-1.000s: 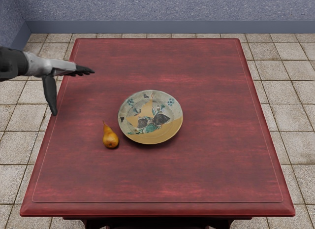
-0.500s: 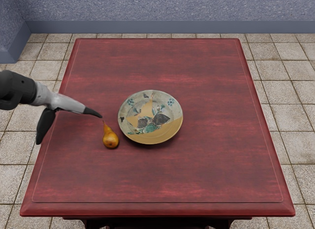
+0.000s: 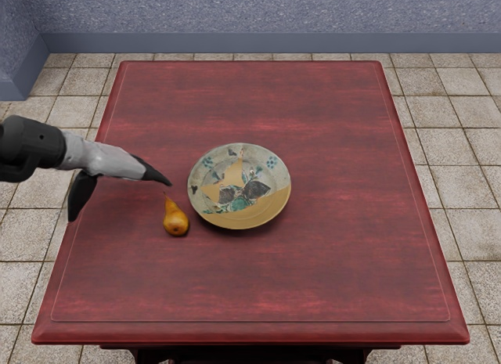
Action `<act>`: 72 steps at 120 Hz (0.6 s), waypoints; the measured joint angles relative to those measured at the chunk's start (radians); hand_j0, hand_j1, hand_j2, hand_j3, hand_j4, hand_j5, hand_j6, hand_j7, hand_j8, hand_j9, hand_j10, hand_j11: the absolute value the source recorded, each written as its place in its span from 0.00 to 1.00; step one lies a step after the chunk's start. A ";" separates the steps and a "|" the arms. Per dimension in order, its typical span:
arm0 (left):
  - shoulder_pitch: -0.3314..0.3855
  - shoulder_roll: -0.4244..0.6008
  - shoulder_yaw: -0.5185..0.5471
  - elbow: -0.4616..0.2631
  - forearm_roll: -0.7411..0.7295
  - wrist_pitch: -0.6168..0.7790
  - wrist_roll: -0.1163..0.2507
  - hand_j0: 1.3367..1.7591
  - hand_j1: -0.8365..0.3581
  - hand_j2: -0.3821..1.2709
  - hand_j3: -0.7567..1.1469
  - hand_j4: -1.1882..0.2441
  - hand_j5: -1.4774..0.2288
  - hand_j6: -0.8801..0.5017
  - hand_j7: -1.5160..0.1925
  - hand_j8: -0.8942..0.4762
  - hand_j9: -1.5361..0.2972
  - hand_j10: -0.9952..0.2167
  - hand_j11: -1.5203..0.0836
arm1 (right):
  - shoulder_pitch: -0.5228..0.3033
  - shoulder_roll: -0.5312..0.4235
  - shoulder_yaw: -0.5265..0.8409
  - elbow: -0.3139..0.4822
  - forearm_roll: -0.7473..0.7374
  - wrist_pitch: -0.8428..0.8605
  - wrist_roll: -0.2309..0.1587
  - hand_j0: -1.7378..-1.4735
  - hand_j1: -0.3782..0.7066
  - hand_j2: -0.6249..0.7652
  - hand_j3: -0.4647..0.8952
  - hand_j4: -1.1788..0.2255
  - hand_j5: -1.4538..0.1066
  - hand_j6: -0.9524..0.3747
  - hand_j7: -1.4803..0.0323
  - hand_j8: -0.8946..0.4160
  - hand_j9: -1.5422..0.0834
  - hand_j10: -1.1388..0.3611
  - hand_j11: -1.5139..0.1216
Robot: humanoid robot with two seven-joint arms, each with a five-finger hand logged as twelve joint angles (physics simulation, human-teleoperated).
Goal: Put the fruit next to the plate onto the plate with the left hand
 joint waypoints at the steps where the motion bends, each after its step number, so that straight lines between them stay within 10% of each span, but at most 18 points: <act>1: 0.000 -0.001 0.001 -0.001 0.000 0.003 0.000 0.76 0.94 0.24 0.40 0.79 0.82 0.59 0.84 0.61 0.80 0.77 0.90 | 0.000 0.000 0.000 0.000 0.000 0.000 0.000 0.30 0.05 0.45 0.34 0.82 0.91 0.70 0.96 0.66 0.93 0.74 0.91; 72: 0.007 0.008 0.018 -0.075 0.001 0.162 -0.001 0.76 0.79 0.26 0.40 0.69 0.71 0.49 0.74 0.50 0.70 0.65 0.79 | 0.000 0.000 0.000 0.000 0.000 0.000 0.000 0.30 0.05 0.45 0.34 0.82 0.91 0.70 0.96 0.66 0.93 0.74 0.91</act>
